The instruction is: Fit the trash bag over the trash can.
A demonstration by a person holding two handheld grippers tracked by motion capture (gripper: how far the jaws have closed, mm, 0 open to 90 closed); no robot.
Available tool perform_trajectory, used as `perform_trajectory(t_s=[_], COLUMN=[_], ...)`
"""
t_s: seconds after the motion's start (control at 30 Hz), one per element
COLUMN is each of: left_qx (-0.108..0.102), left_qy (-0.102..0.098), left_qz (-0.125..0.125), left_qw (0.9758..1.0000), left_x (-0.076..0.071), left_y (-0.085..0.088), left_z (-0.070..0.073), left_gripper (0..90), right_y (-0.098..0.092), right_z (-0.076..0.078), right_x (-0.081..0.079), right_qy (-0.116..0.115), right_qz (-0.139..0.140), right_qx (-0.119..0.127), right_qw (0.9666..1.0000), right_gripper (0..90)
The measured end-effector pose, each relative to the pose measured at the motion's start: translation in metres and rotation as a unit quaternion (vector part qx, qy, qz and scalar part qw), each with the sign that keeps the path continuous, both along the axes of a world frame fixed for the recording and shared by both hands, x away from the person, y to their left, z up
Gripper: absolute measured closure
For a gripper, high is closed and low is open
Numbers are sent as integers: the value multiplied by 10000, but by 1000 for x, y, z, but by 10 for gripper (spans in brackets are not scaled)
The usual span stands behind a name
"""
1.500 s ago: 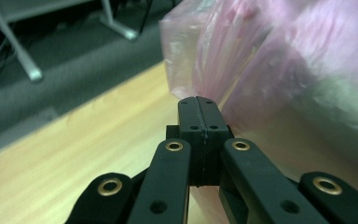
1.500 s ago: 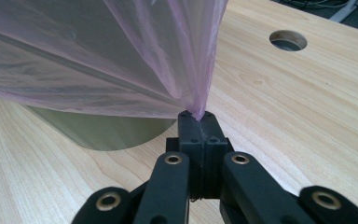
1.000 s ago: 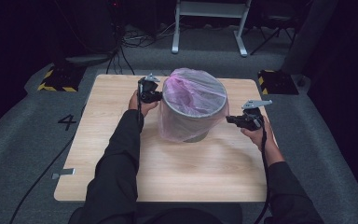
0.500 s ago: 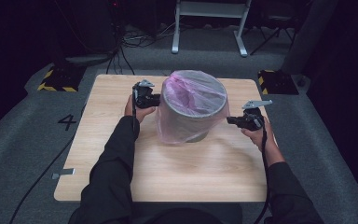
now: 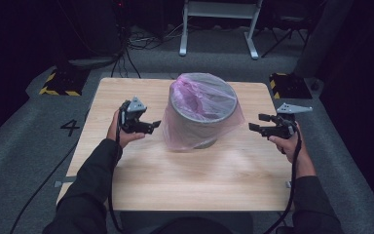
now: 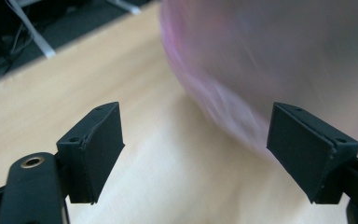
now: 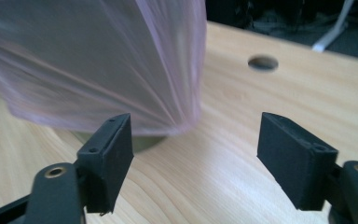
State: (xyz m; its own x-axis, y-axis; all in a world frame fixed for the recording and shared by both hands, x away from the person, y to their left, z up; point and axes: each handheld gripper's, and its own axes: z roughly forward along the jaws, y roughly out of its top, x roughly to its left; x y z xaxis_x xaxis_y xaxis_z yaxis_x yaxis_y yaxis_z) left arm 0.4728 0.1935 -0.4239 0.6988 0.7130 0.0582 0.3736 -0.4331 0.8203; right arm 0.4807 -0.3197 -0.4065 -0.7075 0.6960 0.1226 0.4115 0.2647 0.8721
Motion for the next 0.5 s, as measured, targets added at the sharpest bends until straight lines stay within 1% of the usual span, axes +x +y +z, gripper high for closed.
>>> perform_trajectory(t_s=[0.03,0.07,0.1,0.13,0.17,0.2,0.23,0.3,0.33,0.37,0.4,0.47,0.5], left_qx=[86,145,181,226,232,238,224,206,218,227,327,511,509], left_qy=[123,179,240,261,268,266,285,327,370,416,475,528,553], left_qz=[-58,-68,-89,-147,-206,-248,-298,-344,-366,-378,-391,-365,-384], left_qw=[9999,9997,9995,9993,9992,9991,9989,9987,9984,9982,9976,9966,9964], left_x=[-9,-15,-22,-30,-39,-47,-52,-63,-68,-70,-73,-76,-77], left_y=[1,1,1,2,1,1,1,1,1,1,2,3,3], left_z=[-6,-9,-14,-18,-24,-27,-30,-38,-44,-47,-52,-60,-61], left_gripper=[183,177,177,180,179,180,180,180,181,181,181,179,181], right_y=[0,1,3,5,9,15,20,32,39,49,55,68,78], right_z=[6,14,20,28,36,47,55,69,77,84,89,97,101], right_x=[-3,-6,-7,-9,-10,-12,-12,-10,-9,-7,-6,0,4], right_qy=[-96,-210,-282,-365,-466,-617,-716,-836,-895,-993,-1023,-1018,-1020], right_qz=[-9,-21,-6,10,66,96,97,191,242,307,338,415,452], right_qx=[20,6,17,54,68,66,66,88,54,-54,-110,-105,-177], right_qw=[10000,9998,9996,9993,9989,9980,9974,9963,9957,9946,9941,9939,9936], right_gripper=[257,244,250,256,259,265,271,279,282,285,286,292,294])
